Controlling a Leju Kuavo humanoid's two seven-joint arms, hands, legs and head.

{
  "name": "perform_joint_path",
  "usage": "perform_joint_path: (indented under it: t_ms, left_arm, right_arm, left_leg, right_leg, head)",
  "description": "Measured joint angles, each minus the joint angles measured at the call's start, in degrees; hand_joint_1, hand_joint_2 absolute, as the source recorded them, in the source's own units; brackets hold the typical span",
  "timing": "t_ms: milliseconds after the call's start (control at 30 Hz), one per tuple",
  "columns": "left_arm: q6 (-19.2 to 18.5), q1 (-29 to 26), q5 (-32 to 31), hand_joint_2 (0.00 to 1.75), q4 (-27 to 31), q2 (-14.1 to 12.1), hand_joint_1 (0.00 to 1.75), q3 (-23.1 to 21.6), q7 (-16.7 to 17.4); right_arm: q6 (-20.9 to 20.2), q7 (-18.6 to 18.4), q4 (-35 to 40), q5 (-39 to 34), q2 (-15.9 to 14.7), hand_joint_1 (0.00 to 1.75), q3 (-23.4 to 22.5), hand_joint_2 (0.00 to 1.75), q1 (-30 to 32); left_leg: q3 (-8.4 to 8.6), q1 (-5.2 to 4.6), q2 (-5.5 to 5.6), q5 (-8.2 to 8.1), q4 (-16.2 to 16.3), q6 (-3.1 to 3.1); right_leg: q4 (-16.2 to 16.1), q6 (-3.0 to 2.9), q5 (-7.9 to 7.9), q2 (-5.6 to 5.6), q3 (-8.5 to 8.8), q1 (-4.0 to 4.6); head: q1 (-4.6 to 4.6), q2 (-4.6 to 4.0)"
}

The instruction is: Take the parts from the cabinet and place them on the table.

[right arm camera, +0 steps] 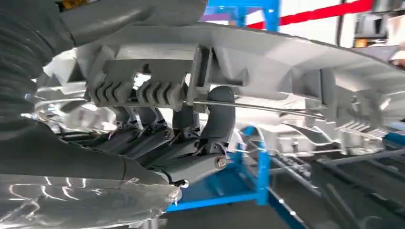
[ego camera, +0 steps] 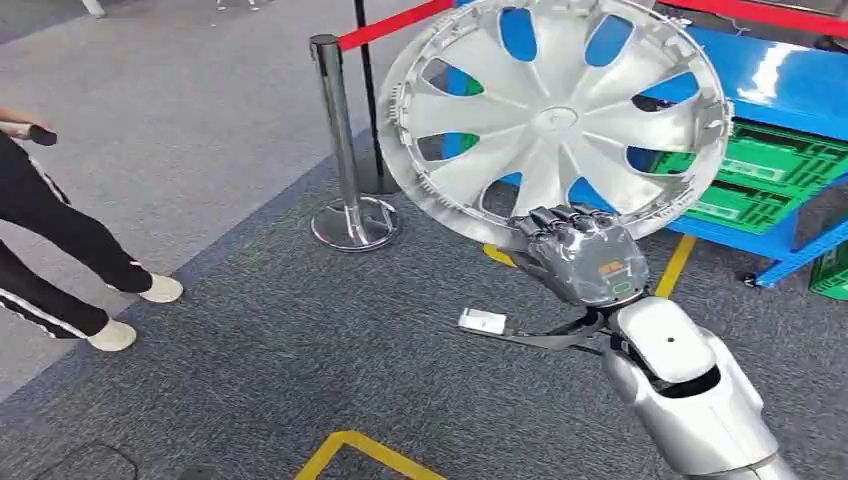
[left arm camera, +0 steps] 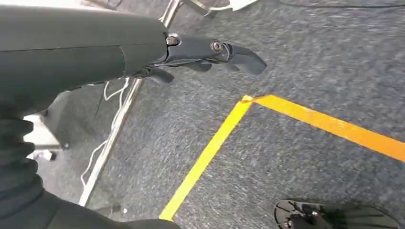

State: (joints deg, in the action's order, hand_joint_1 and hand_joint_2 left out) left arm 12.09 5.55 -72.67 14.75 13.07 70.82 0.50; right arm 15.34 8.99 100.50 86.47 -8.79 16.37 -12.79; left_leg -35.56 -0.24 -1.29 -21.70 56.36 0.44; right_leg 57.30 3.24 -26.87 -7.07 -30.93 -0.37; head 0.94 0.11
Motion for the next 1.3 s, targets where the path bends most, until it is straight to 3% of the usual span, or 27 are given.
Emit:
perform_joint_path:
  t_ms: [33, 67, 133, 167, 200, 233, 300, 333, 367, 500, 567, 600, 667, 700, 733, 800, 833, 867, 900, 1000, 1033, 1067, 1100, 1167, 1200, 1233, 1300]
  left_arm:
    - [-0.11, -0.09, 0.07, 1.75, 0.00, 0.02, 0.00, 0.00, 0.00]
    - [-0.22, -0.02, 0.09, 1.75, -0.02, 0.00, 0.00, 0.02, 0.00]
    - [-0.68, 0.13, 0.07, 1.75, -0.02, 0.09, 0.00, 0.02, 0.11]
    - [-0.81, 0.09, 0.04, 1.75, -0.02, 0.09, 0.00, 0.02, 0.15]
    - [-0.94, 0.03, 0.00, 1.75, -0.02, 0.07, 0.00, 0.02, 0.20]
    - [-1.05, -0.03, 0.00, 1.75, 0.00, 0.02, 0.00, 0.02, 0.33]
    - [-1.14, -0.04, -0.02, 1.75, -0.02, 0.07, 0.00, 0.02, 0.46]
    - [-1.16, -0.03, -0.07, 1.75, 0.00, 0.11, 0.00, 0.02, 0.55]
    - [-1.20, 0.07, -0.11, 1.75, 0.00, 0.09, 0.00, 0.02, 0.66]
    - [-1.47, -0.47, -0.50, 1.75, 0.00, 0.07, 0.00, 0.02, 0.85]
    - [-1.49, -0.55, -0.70, 1.75, 0.00, 0.07, 0.00, 0.02, 0.85]
    - [-1.49, -0.34, -0.98, 1.75, 0.00, 0.07, 0.00, 0.02, 0.85]
    - [-1.49, -0.26, -1.14, 1.75, 0.00, 0.09, 0.00, 0.00, 0.83]
    - [-1.51, -0.32, -1.29, 1.75, -0.02, 0.20, 0.00, -0.02, 0.83]
    - [-1.53, -0.45, -1.46, 1.75, 0.00, 0.24, 0.00, -0.02, 0.83]
    - [-1.53, -0.50, -1.68, 1.75, 0.00, 0.22, 0.00, -0.04, 0.81]
    - [-1.53, -0.45, -1.73, 1.75, 0.00, 0.22, 0.00, -0.09, 0.81]
    - [-1.60, -0.30, -1.90, 1.75, 0.00, 0.35, 0.00, -0.15, 0.79]
    - [-1.68, -0.14, -2.12, 1.75, 0.00, 0.39, 0.00, -0.20, 0.79]
    - [-1.66, -0.48, -2.25, 1.75, 0.00, 0.28, 0.00, -0.20, 0.79]
    - [-1.66, -0.58, -2.27, 1.75, 0.00, 0.28, 0.00, -0.22, 0.81]
    - [-1.66, -0.59, -2.36, 1.75, 0.00, 0.26, 0.00, -0.22, 0.81]
    - [-1.66, -0.45, -2.45, 1.75, 0.00, 0.26, 0.00, -0.24, 0.81]
    - [-1.68, -0.37, -2.73, 1.75, 0.00, 0.39, 0.00, -0.31, 0.81]
    - [-1.73, -0.43, -2.91, 1.75, 0.00, 0.39, 0.00, -0.31, 0.81]
    - [-1.73, -0.49, -2.93, 1.75, 0.00, 0.39, 0.00, -0.31, 0.81]
    - [-1.79, -0.53, -3.04, 1.75, 0.00, 0.42, 0.00, -0.31, 0.81]
  right_arm:
    - [0.02, 0.02, -0.02, -0.02, -0.18, 1.75, 0.02, 1.75, 0.01]
    - [0.13, -0.05, -0.02, -0.04, -0.22, 1.75, 0.02, 1.75, 0.07]
    - [0.31, -0.09, -0.02, -0.13, -0.28, 1.75, 0.02, 1.75, 0.57]
    - [0.37, -0.11, -0.04, -0.28, -0.42, 1.75, 0.00, 1.75, 0.97]
    - [0.39, -0.11, -0.04, -0.48, -0.59, 1.75, 0.00, 1.75, 1.34]
    - [0.39, -0.13, -0.04, -0.61, -0.63, 1.75, 0.00, 1.75, 1.60]
    - [0.42, -0.13, -0.04, -0.83, -0.77, 1.75, 0.00, 1.75, 1.83]
    - [0.44, -0.16, -0.02, -0.85, -0.87, 1.75, -0.02, 1.75, 1.86]
    - [0.48, -0.15, -0.02, -0.90, -0.87, 1.75, -0.02, 1.75, 1.99]
    - [1.01, -0.16, 0.00, -1.03, -1.07, 1.75, -0.09, 1.75, 2.34]
    - [1.05, -0.18, 0.22, -1.11, -1.09, 1.75, -0.11, 1.75, 2.64]
    - [1.22, -0.20, 0.37, -1.27, -1.11, 1.75, -0.31, 1.75, 3.02]
    - [1.25, -0.26, 0.39, -1.27, -1.25, 1.75, -0.77, 1.75, 3.52]
    - [1.29, -0.26, 0.39, -1.29, -1.31, 1.75, -0.85, 1.75, 3.83]
    - [1.38, -0.26, 0.44, -1.29, -1.38, 1.75, -0.90, 1.75, 4.10]
    - [1.40, -0.26, 0.48, -1.31, -1.49, 1.75, -1.05, 1.75, 4.43]
    - [1.40, -0.26, 0.57, -1.38, -1.55, 1.75, -1.22, 1.75, 4.58]
    - [1.40, -0.26, 0.63, -1.44, -1.62, 1.75, -1.42, 1.75, 4.80]
    - [1.49, -0.26, 0.70, -1.49, -1.85, 1.75, -1.66, 1.75, 4.95]
    - [1.55, -0.20, 0.79, -1.53, -1.97, 1.75, -1.75, 1.75, 5.26]
    - [1.55, -0.20, 0.90, -1.55, -2.03, 1.75, -1.77, 1.75, 5.27]
    - [1.62, -0.20, 1.05, -1.62, -2.08, 1.75, -1.81, 1.75, 5.44]
    - [1.66, -0.22, 1.09, -1.64, -2.21, 1.75, -2.08, 1.75, 5.72]
    - [1.68, -0.24, 1.09, -1.64, -2.49, 1.75, -2.45, 1.75, 6.21]
    - [1.68, -0.24, 1.09, -1.62, -2.51, 1.75, -2.45, 1.75, 6.52]
    - [1.68, -0.24, 1.09, -1.62, -2.51, 1.75, -2.54, 1.75, 6.82]
    - [1.66, -0.24, 1.09, -1.62, -2.51, 1.75, -2.76, 1.75, 7.21]
  left_leg:
    - [0.00, 0.22, 0.58, 0.07, -0.07, 0.29]
    - [-0.01, 0.24, 1.14, 0.10, -0.07, 0.68]
    - [-0.11, 0.13, 2.65, 0.18, -0.05, 1.00]
    - [-0.10, 0.03, 3.47, 0.17, -0.05, 1.04]
    - [-0.09, 0.01, 4.34, 0.19, -0.03, 1.04]
    - [-0.08, 0.01, 5.22, 0.23, 0.01, 1.03]
    - [-0.05, 0.05, 6.86, 0.30, 0.16, 0.93]
    - [-0.16, 0.12, 7.50, 0.31, 0.33, 0.80]
    - [-0.61, -0.29, 8.21, 0.34, 0.81, 0.42]
    - [-1.55, 0.36, 10.78, 1.25, 0.44, -1.03]
    - [-2.97, -0.17, 4.38, -1.30, 3.43, -1.44]
    - [-5.15, -0.02, 2.81, -3.88, 7.96, -1.80]
    - [-9.22, 0.33, 2.02, -7.49, 16.83, -2.17]
    - [-9.92, 0.49, 1.99, -7.68, 18.48, -2.27]
    - [-9.24, 0.62, 1.96, -6.68, 17.67, -2.35]
    - [-4.58, 0.69, 1.04, -2.47, 9.55, -2.31]
    - [-1.31, 0.62, -0.99, -0.67, 4.22, -2.17]
    - [0.27, 0.07, -3.87, -1.18, 1.41, -2.26]
    - [0.07, 0.13, -2.81, -1.03, 1.17, -1.20]
    - [-0.37, -0.26, -0.70, -0.94, 1.01, -0.13]
    - [-0.14, 0.15, 0.05, -0.71, 0.79, 0.31]
    - [-0.14, 0.19, 0.61, -0.75, 0.80, 0.64]
    - [-0.14, 0.20, 1.24, -0.68, 0.80, 1.05]
    - [-0.16, 0.10, 2.94, -0.67, 0.80, 1.24]
    - [-0.14, 0.05, 3.77, -0.66, 0.80, 1.28]
    - [-0.12, 0.05, 4.62, -0.63, 0.82, 1.29]
    - [-0.01, 0.09, 6.42, -0.54, 0.86, 1.17]
  right_leg:
    - [1.35, 0.24, -1.22, 3.30, -0.71, -0.20]
    - [4.59, 0.11, -3.20, 5.42, -2.02, -0.26]
    - [14.56, 0.06, -7.44, 6.91, -6.74, -0.11]
    - [18.32, -0.01, -8.46, 7.01, -8.78, -0.06]
    - [19.20, -0.15, -7.95, 7.02, -9.62, -0.05]
    - [17.24, -0.28, -6.07, 7.07, -9.09, -0.05]
    - [7.70, -0.62, -0.57, 8.23, -4.98, -0.18]
    - [3.14, -0.63, 1.34, 10.87, -2.92, -0.45]
    - [1.29, -0.71, 0.50, 12.92, -2.21, -0.88]
    - [1.24, -1.40, 0.91, 10.50, -1.90, -0.59]
    - [0.91, -2.09, 1.16, 8.95, -1.68, -0.60]
    - [0.91, -2.20, 1.14, 8.00, -1.72, -0.45]
    - [0.92, -2.29, 1.08, 6.09, -1.77, -0.36]
    - [0.92, -2.29, 1.07, 5.29, -1.77, -0.35]
    - [0.92, -2.30, 1.05, 4.51, -1.74, -0.35]
    - [0.93, -2.14, 0.94, 3.07, -1.64, -0.35]
    - [0.93, -1.92, 0.81, 2.41, -1.45, -0.34]
    - [1.10, -1.47, 0.55, 1.93, -1.45, 0.21]
    - [1.21, -1.15, 0.45, 1.43, -1.58, 0.34]
    - [0.82, -0.25, 0.30, -0.59, -0.99, 0.13]
    - [1.20, 0.28, -0.28, 0.67, -1.54, -0.30]
    - [3.35, 0.33, -1.82, 4.10, -2.08, -0.33]
    - [7.29, 0.25, -3.87, 5.81, -3.83, -0.30]
    - [17.23, 0.24, -7.75, 7.04, -8.77, -0.16]
    - [19.67, 0.15, -8.10, 7.08, -10.31, -0.13]
    - [19.17, 0.04, -7.04, 7.09, -10.45, -0.13]
    - [11.33, -0.18, -2.01, 7.50, -7.09, -0.28]
  head:
    - [-0.20, 0.00]
    - [-0.38, 0.00]
    - [-0.66, 0.00]
    - [-0.64, 0.00]
    - [-0.66, 0.00]
    - [-0.66, 0.00]
    - [-0.68, 0.00]
    - [-0.70, 0.00]
    - [-0.61, 0.00]
    - [-0.59, 0.00]
    - [0.13, 0.00]
    - [0.15, 0.00]
    - [0.17, 0.00]
    - [0.17, 0.00]
    - [0.17, 0.00]
    - [0.17, 0.00]
    - [0.22, -0.02]
    - [0.22, -0.02]
    - [0.06, 0.00]
    - [-0.20, -0.02]
    - [-0.22, 0.00]
    - [-0.44, 0.00]
    - [-0.62, 0.00]
    - [-0.88, 0.00]
    - [-0.86, -0.02]
    - [-0.86, 0.00]
    - [-0.88, 0.00]
